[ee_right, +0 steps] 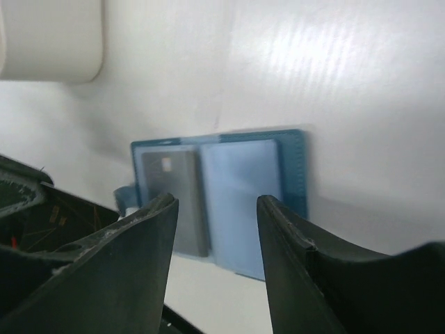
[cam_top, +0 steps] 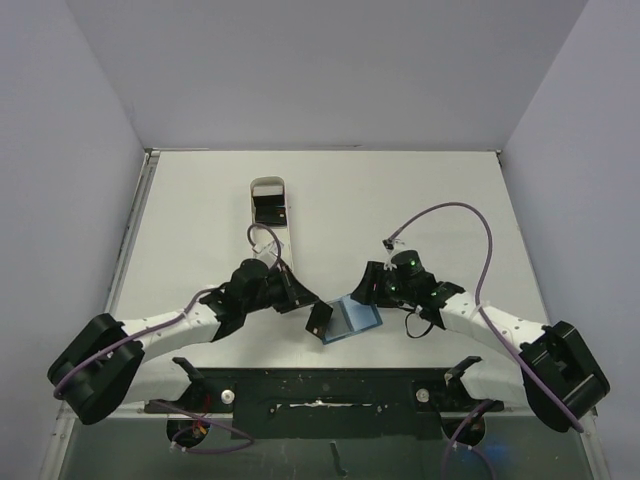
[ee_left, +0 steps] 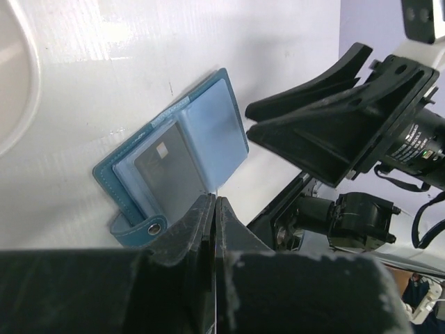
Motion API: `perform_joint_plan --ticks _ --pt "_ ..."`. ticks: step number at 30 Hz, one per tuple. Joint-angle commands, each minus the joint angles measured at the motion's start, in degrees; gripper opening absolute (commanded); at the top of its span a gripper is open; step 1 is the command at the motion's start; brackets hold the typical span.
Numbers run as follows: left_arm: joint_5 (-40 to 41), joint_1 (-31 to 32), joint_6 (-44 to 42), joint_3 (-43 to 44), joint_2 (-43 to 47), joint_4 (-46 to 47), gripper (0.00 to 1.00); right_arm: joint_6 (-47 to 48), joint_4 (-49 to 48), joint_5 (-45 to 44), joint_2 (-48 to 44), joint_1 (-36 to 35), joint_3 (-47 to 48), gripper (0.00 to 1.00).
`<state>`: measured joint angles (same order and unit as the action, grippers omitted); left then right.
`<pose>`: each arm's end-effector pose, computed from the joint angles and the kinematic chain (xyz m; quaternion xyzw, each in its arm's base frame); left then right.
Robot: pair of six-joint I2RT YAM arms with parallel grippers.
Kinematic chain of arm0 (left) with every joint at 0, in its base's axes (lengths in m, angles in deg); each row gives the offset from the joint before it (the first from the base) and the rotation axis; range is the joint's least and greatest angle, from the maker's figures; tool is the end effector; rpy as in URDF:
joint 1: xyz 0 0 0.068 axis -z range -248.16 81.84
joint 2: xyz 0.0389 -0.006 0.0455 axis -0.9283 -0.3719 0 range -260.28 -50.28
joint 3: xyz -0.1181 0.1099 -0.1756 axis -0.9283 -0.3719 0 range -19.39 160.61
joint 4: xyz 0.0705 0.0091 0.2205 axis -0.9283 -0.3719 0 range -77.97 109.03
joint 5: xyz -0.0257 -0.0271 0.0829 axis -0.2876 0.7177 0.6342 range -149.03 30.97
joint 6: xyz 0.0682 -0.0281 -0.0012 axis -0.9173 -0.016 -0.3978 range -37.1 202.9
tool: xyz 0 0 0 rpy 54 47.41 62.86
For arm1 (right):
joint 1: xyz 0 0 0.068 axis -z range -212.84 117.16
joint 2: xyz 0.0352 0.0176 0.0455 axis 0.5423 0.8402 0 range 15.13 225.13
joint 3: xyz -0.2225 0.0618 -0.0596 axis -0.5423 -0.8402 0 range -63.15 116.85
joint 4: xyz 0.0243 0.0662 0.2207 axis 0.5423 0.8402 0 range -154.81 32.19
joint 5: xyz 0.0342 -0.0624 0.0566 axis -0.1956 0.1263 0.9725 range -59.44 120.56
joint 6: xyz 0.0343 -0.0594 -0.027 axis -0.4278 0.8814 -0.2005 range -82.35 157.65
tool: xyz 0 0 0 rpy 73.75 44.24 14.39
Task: Put the credit cards into the card holder
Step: Turn over the card slot in the card holder, then insert the credit card into the card holder.
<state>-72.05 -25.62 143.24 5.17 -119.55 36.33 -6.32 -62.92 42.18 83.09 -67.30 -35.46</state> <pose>0.1761 -0.1804 0.1581 -0.0730 0.8479 -0.4639 0.2460 0.1869 0.1434 0.1431 0.0345 0.9097 0.3266 0.2540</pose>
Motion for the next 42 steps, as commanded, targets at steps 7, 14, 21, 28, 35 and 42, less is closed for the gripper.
perform_joint_plan --ticks 7,14,21,28,35,42 --pt "-4.8 2.5 2.0 3.3 -8.0 13.4 0.00 8.0 8.8 -5.5 2.6 3.5 4.6 0.50" --pt "-5.9 2.7 1.3 5.2 -12.2 12.1 0.00 2.7 7.4 -3.9 -0.9 0.8 -1.2 0.42" --pt "-5.4 2.6 1.7 5.9 -13.3 11.0 0.00 -2.1 11.0 -6.0 -10.0 -2.0 -4.8 0.36" --pt "-5.4 2.1 3.1 5.6 -14.0 11.1 0.00 -1.6 15.1 -8.5 -12.9 -2.1 -2.4 0.35" --pt "-4.1 1.6 4.5 4.3 -15.8 14.6 0.00 0.0 10.3 -7.1 -12.2 -2.1 -1.3 0.34" --pt "-2.2 1.7 5.3 4.7 -18.6 17.2 0.00 2.0 8.4 -5.8 -7.4 -2.1 1.9 0.22"
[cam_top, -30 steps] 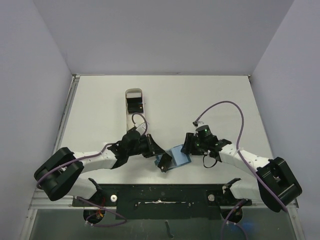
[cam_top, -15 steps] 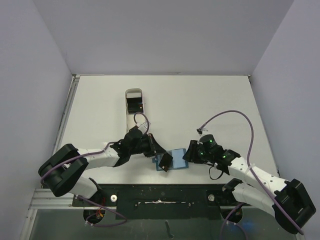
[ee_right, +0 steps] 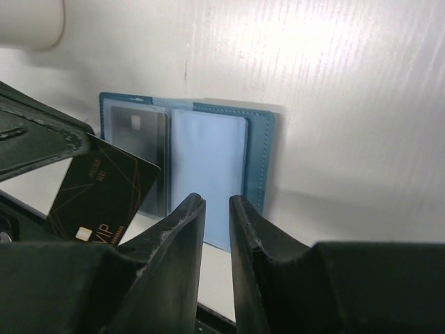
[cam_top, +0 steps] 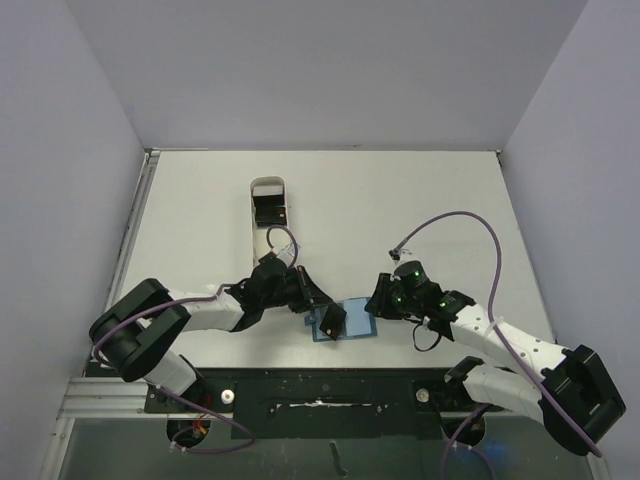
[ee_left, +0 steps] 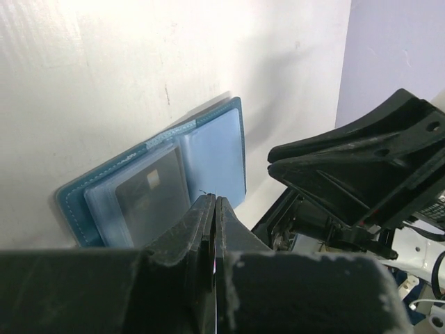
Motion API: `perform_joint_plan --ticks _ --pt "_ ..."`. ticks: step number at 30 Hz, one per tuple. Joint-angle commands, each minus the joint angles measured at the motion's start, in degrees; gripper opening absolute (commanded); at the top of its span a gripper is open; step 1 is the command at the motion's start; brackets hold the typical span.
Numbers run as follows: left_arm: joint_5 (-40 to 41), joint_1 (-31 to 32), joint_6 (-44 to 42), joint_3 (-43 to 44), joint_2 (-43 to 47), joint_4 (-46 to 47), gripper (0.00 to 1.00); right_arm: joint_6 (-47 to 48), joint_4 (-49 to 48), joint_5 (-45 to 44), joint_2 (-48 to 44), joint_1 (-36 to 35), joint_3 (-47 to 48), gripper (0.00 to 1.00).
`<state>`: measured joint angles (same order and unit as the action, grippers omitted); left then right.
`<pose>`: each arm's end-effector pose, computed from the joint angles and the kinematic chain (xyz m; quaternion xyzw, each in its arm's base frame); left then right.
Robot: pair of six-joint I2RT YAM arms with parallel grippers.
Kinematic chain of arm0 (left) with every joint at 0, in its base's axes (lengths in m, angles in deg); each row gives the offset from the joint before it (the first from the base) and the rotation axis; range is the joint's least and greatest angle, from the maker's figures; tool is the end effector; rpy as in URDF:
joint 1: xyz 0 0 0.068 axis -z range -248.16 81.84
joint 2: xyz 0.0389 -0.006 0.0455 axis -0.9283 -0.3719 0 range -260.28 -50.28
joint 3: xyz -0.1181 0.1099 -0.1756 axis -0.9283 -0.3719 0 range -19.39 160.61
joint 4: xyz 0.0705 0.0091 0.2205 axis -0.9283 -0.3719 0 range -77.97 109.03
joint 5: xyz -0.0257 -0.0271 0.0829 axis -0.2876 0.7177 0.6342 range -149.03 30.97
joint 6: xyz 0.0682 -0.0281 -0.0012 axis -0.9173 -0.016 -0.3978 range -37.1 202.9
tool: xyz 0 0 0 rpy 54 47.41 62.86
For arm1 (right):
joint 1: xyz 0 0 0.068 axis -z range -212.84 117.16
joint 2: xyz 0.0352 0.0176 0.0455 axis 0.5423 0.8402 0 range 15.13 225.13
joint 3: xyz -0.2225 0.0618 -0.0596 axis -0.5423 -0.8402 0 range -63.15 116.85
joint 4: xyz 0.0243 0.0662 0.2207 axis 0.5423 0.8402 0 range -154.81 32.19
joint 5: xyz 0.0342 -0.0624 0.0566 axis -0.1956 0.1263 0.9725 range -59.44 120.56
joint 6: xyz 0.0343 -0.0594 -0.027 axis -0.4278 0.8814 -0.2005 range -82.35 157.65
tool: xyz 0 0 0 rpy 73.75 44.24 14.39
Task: Put the credit cards into the card holder
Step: Insert the credit card into the card holder.
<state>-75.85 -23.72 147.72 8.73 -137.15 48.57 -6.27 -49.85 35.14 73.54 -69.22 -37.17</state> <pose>0.1913 -0.2126 0.1256 -0.0780 0.8530 -0.4811 0.1869 0.1613 0.1250 0.1448 0.0468 0.9299 0.2624 0.2535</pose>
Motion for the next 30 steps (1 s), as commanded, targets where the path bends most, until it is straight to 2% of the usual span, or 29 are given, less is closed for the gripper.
perform_joint_plan --ticks 1,12,19,30 --pt "2.0 -0.2 0.9 1.0 -1.2 5.0 0.00 2.1 -5.2 1.4 2.9 -0.1 3.8 0.22" --pt "4.8 -0.2 2.8 -0.7 -2.7 6.5 0.00 2.4 -7.1 -0.8 10.1 -0.3 2.4 0.21" --pt "5.2 -0.1 3.0 -0.6 -4.9 7.8 0.00 1.1 -7.9 -0.8 9.8 -0.3 -0.2 0.20" --pt "6.9 0.5 2.8 -0.3 -5.9 3.9 0.00 -0.1 -8.5 -0.6 8.1 -0.4 -1.9 0.20"
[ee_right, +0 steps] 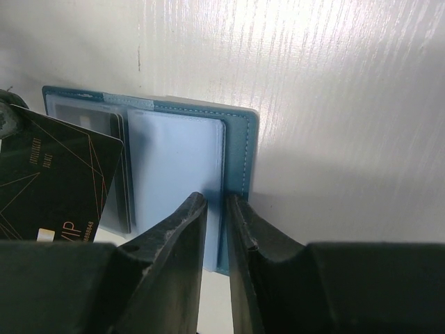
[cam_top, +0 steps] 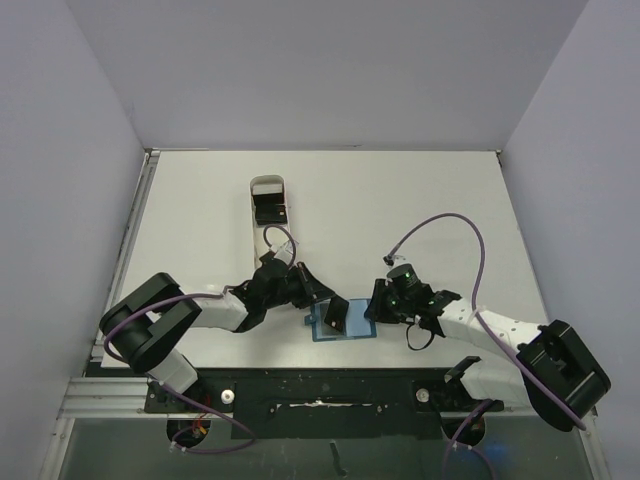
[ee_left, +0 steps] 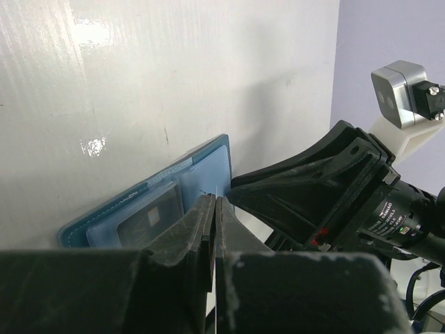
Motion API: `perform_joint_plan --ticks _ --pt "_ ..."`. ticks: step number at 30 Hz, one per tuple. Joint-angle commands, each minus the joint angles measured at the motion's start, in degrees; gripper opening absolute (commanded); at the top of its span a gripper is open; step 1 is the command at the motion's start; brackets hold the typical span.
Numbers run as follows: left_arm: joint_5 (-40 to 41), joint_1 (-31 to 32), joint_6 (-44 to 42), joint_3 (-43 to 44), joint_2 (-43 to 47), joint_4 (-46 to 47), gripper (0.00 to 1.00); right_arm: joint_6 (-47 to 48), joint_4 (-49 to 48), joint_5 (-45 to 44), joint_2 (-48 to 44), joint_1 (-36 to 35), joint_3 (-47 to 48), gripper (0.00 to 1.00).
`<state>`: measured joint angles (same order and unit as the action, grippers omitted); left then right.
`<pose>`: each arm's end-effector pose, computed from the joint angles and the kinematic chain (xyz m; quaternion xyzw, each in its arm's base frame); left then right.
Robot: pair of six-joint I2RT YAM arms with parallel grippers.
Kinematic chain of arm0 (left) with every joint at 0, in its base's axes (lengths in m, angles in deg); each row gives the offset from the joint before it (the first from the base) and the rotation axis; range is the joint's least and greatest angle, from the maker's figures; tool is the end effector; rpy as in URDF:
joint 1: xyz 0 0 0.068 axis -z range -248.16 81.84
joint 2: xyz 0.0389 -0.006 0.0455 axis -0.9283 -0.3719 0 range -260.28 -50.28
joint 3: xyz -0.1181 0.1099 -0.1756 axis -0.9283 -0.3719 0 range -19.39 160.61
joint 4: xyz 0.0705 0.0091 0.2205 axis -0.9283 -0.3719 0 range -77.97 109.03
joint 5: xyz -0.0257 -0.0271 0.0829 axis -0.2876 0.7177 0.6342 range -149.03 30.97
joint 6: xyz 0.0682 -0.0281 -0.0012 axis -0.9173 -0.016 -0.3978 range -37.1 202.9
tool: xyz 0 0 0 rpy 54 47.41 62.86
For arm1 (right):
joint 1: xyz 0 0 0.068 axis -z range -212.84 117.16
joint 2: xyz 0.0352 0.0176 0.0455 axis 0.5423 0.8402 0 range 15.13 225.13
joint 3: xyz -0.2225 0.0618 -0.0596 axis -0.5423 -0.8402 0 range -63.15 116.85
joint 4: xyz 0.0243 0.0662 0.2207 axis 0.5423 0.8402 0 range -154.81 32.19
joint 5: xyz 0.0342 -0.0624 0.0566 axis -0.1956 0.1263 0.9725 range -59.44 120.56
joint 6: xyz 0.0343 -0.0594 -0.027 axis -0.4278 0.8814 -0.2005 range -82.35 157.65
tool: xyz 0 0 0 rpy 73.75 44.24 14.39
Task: Put the credit cards into the card holder
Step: Insert the credit card into the card holder.
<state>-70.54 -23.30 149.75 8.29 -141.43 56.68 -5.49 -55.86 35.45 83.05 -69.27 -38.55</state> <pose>0.2000 -0.2164 0.1195 -0.1084 0.8377 -0.4851 0.2264 0.1683 0.1309 0.1156 0.0416 0.9446 0.2376 0.2224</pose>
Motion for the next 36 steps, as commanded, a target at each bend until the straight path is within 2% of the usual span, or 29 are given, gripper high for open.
perform_joint_plan --ticks 1,6,10,17,22,28,32,36 --pt "1.7 0.1 0.6 0.2 -1.5 -4.4 0.00 -1.0 -2.6 -0.9 -1.6 -0.4 -0.7 0.20" --pt "1.4 0.7 -0.3 1.2 -0.2 -4.9 0.00 -1.3 -2.8 -0.9 -2.2 -0.4 -1.0 0.20" --pt "3.5 1.7 -0.8 2.0 5.0 -8.1 0.00 -1.7 -2.8 -1.0 -2.5 -0.6 -1.0 0.20" --pt "15.6 5.7 -2.4 3.4 17.1 -19.1 0.00 -3.1 -3.5 -1.5 -3.5 -0.8 -1.9 0.20" --pt "23.7 8.5 2.5 -2.5 22.2 -15.8 0.00 -3.7 -3.7 -1.2 -3.4 -1.5 -2.4 0.20" --pt "30.2 13.8 6.5 -7.3 19.4 -8.6 0.00 -5.4 -4.8 -1.3 -3.6 -2.8 -3.2 0.20" --pt "30.6 14.2 6.8 -7.2 15.1 -4.6 0.00 -5.6 -5.1 -1.4 -3.1 -3.2 -2.8 0.20" --pt "30.6 14.2 5.4 -5.5 12.1 -4.4 0.00 -5.6 -5.3 -1.5 -3.1 -3.6 -2.8 0.20"
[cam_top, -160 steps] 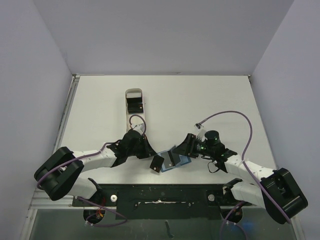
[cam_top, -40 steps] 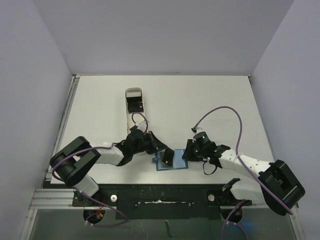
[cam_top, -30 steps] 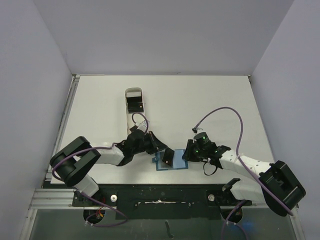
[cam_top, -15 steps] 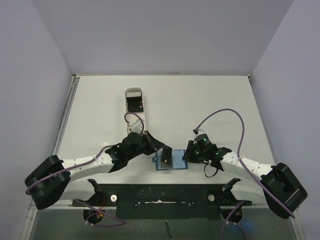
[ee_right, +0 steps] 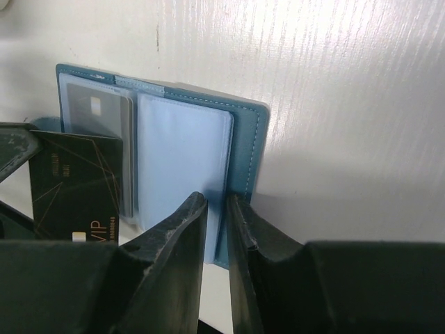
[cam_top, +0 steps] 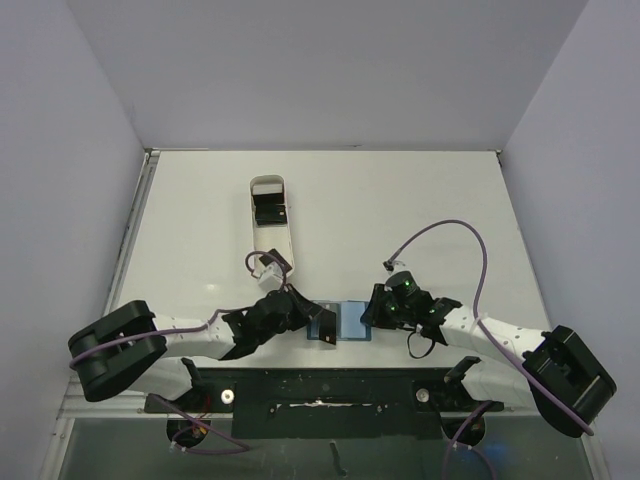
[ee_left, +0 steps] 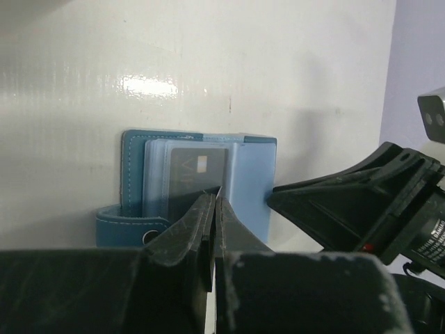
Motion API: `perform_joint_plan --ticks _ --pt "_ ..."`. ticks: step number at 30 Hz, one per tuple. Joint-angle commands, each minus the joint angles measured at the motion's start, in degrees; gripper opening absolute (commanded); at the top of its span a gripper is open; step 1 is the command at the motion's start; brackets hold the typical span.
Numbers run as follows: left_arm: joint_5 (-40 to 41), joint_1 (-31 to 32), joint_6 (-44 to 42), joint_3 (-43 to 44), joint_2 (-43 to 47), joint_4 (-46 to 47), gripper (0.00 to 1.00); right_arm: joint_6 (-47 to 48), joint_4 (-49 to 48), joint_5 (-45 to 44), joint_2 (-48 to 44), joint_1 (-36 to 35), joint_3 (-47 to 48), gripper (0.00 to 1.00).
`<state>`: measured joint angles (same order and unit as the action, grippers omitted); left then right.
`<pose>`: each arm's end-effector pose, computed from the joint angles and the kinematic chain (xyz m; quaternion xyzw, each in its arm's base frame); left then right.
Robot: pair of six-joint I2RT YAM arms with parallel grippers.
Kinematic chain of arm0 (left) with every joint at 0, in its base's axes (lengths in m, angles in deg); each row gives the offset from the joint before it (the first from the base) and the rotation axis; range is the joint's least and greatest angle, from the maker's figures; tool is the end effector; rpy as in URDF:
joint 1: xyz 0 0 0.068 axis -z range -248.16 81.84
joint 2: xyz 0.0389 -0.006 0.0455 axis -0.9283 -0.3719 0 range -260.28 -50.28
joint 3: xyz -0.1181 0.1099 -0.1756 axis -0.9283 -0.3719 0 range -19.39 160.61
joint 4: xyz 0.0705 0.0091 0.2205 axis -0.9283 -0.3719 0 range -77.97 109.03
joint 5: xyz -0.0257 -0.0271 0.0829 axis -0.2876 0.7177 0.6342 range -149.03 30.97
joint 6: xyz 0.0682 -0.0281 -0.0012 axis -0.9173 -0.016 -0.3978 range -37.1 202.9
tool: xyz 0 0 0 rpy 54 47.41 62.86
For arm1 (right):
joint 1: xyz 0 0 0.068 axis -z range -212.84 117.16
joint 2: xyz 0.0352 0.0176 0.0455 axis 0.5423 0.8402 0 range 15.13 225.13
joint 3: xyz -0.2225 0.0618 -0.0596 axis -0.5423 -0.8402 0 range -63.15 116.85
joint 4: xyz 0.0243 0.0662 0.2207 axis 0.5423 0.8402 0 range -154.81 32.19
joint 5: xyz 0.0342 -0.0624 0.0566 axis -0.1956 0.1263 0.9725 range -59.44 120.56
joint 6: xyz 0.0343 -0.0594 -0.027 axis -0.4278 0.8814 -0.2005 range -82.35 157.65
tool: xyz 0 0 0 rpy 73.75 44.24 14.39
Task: Put the credit cards into the card holder
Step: Insert the credit card into the card holder.
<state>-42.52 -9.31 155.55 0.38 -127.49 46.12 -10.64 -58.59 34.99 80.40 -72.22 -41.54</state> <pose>0.1440 -0.2044 0.1217 -0.1739 0.8438 -0.3976 0.3157 0.1571 0.1352 0.1137 0.0597 0.9369 0.2635 0.2221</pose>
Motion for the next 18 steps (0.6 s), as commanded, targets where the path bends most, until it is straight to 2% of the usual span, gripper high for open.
perform_joint_plan --ticks 1,18 --pt "2.5 0.3 -0.6 2.6 -2.3 6.6 0.00 -0.4 -2.5 -1.1 -0.6 -0.7 0.1 0.20" --pt "-0.5 -0.5 -0.7 3.2 -7.6 11.7 0.00 -0.5 -4.0 -1.1 -1.4 -0.9 -1.7 0.20"
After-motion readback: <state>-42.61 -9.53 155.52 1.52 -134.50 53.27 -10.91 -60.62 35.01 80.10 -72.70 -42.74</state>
